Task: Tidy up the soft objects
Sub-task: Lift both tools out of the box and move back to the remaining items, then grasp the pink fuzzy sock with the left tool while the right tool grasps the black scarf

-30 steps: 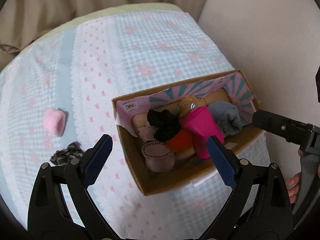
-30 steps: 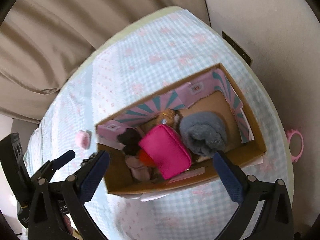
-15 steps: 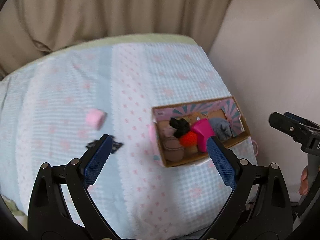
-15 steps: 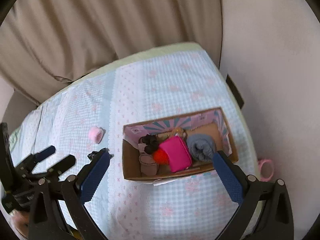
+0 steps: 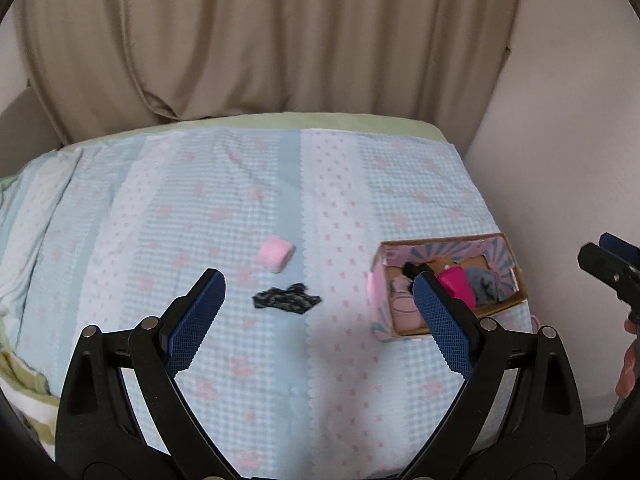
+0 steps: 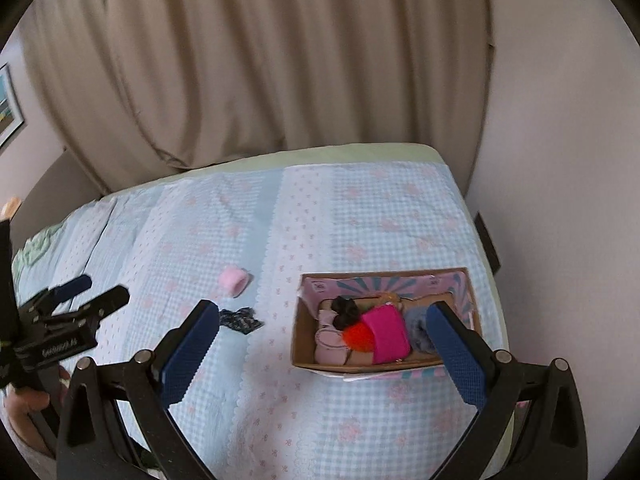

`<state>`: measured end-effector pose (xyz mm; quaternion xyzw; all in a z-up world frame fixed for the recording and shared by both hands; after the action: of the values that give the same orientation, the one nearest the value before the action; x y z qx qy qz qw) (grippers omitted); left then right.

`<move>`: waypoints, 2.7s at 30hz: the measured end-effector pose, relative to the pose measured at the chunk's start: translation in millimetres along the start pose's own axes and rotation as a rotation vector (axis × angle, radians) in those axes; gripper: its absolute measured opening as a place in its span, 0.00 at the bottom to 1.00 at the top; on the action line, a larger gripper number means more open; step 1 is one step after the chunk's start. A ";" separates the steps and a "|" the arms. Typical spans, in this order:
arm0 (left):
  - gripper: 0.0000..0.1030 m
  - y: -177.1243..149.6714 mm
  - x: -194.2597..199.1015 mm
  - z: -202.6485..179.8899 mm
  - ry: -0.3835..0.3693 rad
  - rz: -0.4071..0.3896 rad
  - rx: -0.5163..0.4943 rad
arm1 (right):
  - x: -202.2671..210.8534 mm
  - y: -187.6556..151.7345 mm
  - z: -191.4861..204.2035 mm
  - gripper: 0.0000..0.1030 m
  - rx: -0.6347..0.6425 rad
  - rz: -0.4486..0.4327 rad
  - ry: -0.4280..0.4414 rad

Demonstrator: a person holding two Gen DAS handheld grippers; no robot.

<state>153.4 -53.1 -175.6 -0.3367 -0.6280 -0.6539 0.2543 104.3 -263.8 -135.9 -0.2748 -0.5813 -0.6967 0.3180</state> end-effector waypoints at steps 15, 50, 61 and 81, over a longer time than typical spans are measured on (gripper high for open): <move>0.92 22.4 -83.1 101.9 -0.170 0.103 -0.194 | -68.4 -42.7 110.8 1.00 -0.093 0.045 0.020; 0.43 -66.5 -423.1 81.8 -0.367 0.353 -0.352 | -398.5 -157.2 155.2 0.61 -0.424 0.087 -0.182; 0.41 -63.8 -408.5 99.4 -0.361 0.309 -0.319 | -389.3 -162.1 148.2 0.40 -0.404 0.088 -0.189; 0.41 12.6 -241.7 95.9 -0.330 0.191 -0.211 | -248.3 -66.1 152.1 0.38 -0.300 -0.006 -0.080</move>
<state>330.2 19.2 -352.5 -0.5219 -0.5545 -0.6248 0.1725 216.4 -75.3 -338.5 -0.3451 -0.4840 -0.7650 0.2479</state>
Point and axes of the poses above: each gripper's, at about its wrist camera, not at the fingertips, and x roughly against the way its jaws point, z to its left, y to its top, the point moved 6 cm from there along -x, roughly the way its jaws point, and after that the axes turned 5 degrees about -x, right-handed, at the moved point
